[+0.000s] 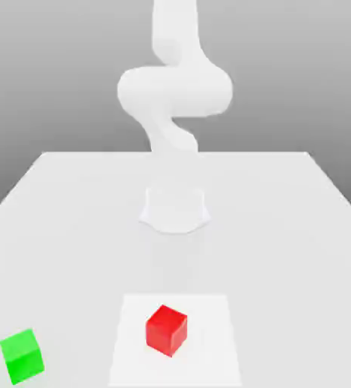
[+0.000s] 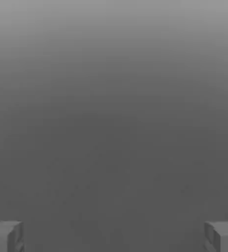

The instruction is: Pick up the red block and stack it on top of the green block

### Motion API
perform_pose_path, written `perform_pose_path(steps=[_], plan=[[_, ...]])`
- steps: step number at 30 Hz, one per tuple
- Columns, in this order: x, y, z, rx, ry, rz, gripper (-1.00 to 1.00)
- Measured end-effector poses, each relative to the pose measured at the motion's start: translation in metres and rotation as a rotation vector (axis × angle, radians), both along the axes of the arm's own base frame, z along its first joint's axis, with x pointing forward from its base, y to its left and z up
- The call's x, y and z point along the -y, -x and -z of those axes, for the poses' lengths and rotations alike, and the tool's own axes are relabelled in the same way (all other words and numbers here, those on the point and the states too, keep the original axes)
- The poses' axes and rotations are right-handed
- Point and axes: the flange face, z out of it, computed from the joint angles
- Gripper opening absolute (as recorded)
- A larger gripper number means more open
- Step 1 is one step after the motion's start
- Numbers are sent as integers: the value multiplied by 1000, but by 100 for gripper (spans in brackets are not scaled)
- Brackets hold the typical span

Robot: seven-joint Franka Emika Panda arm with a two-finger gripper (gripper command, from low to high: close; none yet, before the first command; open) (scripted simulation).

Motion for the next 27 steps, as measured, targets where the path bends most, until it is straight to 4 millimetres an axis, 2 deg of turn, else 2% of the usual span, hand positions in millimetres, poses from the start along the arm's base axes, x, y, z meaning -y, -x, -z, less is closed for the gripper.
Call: perform_pose_path(steps=[2, 5, 8, 11, 15, 20, 22, 26, 27], plan=[[1, -26, 43, -70, -19, 44, 0], [3, -53, 107, -169, -46, 107, 0], [7, -71, 172, -265, -73, 171, 0], [10, -79, 238, -361, -100, 236, 0], [14, -75, 325, -489, -136, 323, 0], [16, -47, 425, -648, -183, 435, 0], [15, -38, 455, -685, -193, 461, 0], [15, -36, 501, -696, -197, 469, 0], [15, -35, 512, -697, -196, 469, -100]])
